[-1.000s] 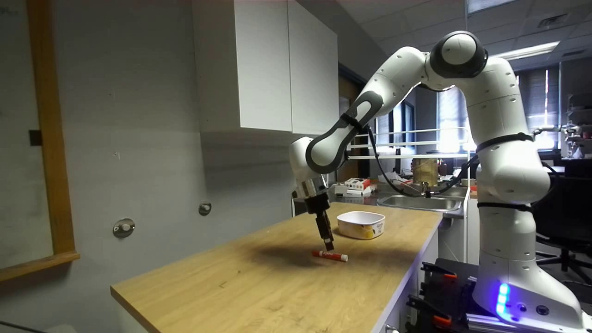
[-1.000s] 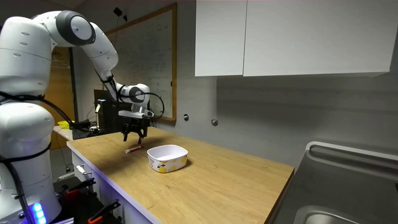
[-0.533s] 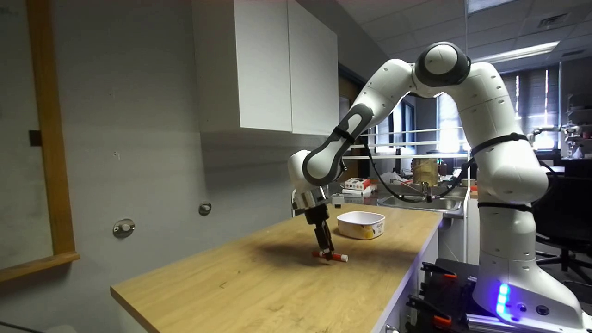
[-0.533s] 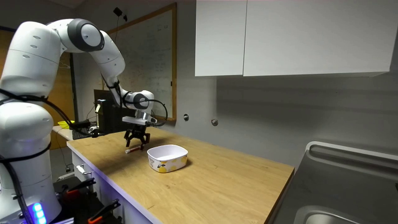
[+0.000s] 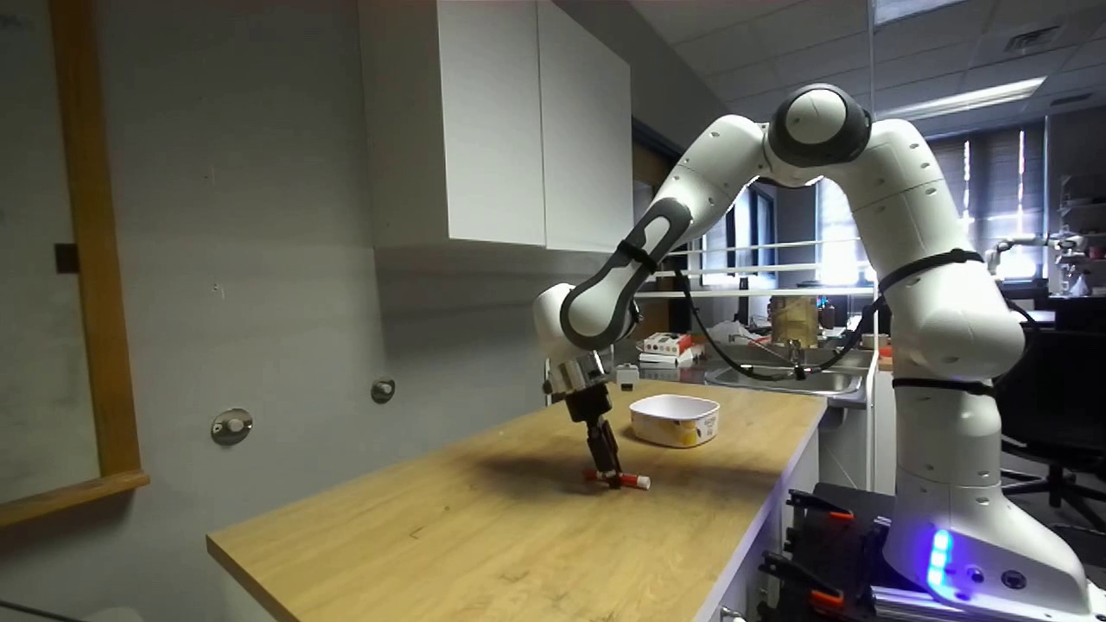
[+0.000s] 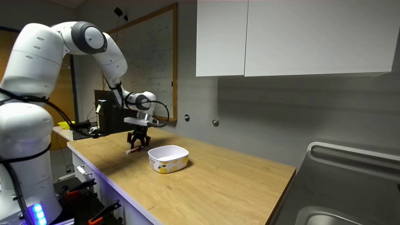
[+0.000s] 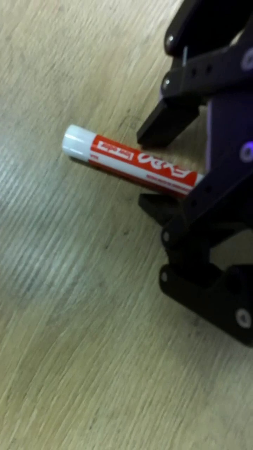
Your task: Put the marker in the bowl
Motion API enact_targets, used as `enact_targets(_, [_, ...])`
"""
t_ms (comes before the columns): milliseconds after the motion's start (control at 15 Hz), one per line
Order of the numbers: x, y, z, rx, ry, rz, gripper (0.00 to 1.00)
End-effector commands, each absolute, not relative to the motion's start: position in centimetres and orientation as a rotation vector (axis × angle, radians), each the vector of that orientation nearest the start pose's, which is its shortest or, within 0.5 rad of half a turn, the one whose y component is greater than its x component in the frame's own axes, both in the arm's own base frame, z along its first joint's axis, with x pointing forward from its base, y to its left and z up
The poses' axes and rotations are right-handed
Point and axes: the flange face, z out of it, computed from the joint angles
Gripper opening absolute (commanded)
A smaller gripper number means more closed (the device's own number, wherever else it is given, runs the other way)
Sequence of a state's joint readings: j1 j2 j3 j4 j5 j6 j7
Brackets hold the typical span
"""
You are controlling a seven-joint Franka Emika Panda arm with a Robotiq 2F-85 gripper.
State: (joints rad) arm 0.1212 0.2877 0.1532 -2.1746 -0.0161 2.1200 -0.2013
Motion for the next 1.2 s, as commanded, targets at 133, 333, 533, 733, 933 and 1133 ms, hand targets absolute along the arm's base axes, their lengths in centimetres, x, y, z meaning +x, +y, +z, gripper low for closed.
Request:
enact_targets(133, [50.4, 15.0, 23.4, -2.989, -0.786, 0.555, 0.02])
enact_targets(333, [50.1, 15.2, 23.8, -3.004, -0.797, 0.556, 0.03])
enact_targets(533, [49.8, 15.6, 24.9, -3.021, -0.821, 0.527, 0.03])
enact_targets(733, [49.8, 16.4, 27.2, -3.027, -0.856, 0.454, 0.04])
enact_targets(933, [50.2, 17.5, 30.3, -3.026, -0.889, 0.349, 0.06])
enact_targets(1133, [50.6, 17.3, 33.2, -3.033, -0.883, 0.253, 0.05])
